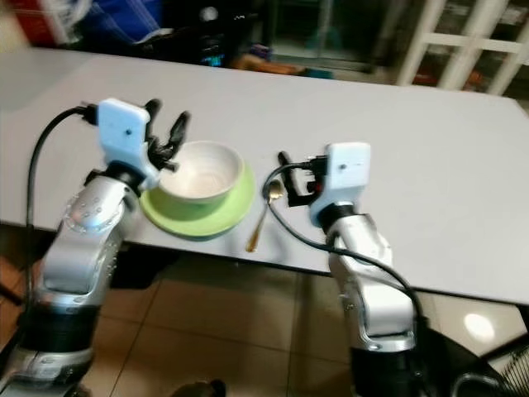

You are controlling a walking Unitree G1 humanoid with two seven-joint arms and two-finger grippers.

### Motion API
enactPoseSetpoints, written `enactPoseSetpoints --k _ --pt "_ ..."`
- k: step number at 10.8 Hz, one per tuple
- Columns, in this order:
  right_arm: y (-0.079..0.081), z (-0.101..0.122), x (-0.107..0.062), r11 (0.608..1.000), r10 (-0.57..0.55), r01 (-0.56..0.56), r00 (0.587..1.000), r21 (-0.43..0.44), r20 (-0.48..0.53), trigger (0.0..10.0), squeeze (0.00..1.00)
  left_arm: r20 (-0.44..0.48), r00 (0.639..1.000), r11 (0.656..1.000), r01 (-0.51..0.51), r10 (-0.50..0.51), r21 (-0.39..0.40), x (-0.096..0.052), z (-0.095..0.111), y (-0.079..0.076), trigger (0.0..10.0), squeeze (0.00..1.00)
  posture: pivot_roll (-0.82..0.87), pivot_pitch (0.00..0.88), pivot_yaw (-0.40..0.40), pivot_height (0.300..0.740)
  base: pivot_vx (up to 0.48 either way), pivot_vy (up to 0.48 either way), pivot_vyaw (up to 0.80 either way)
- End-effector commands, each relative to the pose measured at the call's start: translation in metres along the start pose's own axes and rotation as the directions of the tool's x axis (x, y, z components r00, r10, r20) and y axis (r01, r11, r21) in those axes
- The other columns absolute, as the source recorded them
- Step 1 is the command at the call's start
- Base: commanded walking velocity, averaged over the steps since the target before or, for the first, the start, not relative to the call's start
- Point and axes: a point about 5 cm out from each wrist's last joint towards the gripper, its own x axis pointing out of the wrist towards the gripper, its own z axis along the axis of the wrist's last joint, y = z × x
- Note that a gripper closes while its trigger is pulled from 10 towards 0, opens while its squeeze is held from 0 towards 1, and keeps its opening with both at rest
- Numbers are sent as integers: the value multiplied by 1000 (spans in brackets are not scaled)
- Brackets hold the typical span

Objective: Setting the table

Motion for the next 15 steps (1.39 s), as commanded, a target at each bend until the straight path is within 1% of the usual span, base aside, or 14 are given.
enactPoseSetpoints --k 1,2,3,5,8,10,11,13,15 --pt "2 -1 -3 999 34 -34 999 15 3 10000 0 -23 1000 999 -8 9 48 -14 -5 -5 10000 0 21 0 1 740 0 0 800" --pt "2 -3 -4 999 36 -36 999 20 -2 10000 0 -25 1000 999 -7 9 48 -19 -7 -6 10000 0 22 0 -3 740 0 0 800" --pt "3 -6 -6 999 49 -49 999 23 -17 10000 0 -52 998 999 -43 44 26 -26 -13 -6 10000 0 25 0 -7 740 0 0 800" --pt "5 -9 -5 997 73 -72 997 18 -32 10000 0 -58 995 997 -76 78 23 -25 -13 -5 10000 0 27 0 -5 740 0 0 800" --pt "9 -12 -5 995 104 -104 993 13 -46 10000 0 -37 995 995 -87 89 55 -25 -11 -3 10000 0 28 0 1 740 0 0 800" --pt "12 -13 -8 992 129 -128 991 19 -48 10000 0 4 995 994 -104 104 39 -27 -6 0 10000 0 18 0 0 740 0 0 800" --pt "13 -11 -9 990 142 -141 989 21 -43 10000 0 5 995 994 -102 102 38 -28 -6 -1 10000 0 14 0 0 740 0 0 800" --pt "15 -11 -10 986 166 -165 985 25 -40 10000 0 19 997 996 -76 75 43 -30 -5 -6 10000 0 20 0 -9 740 294 0 800" --pt "16 -13 -10 982 188 -187 981 23 -46 10000 0 9 997 995 -79 79 54 -32 -8 -7 10000 0 30 0 -17 740 382 0 800"
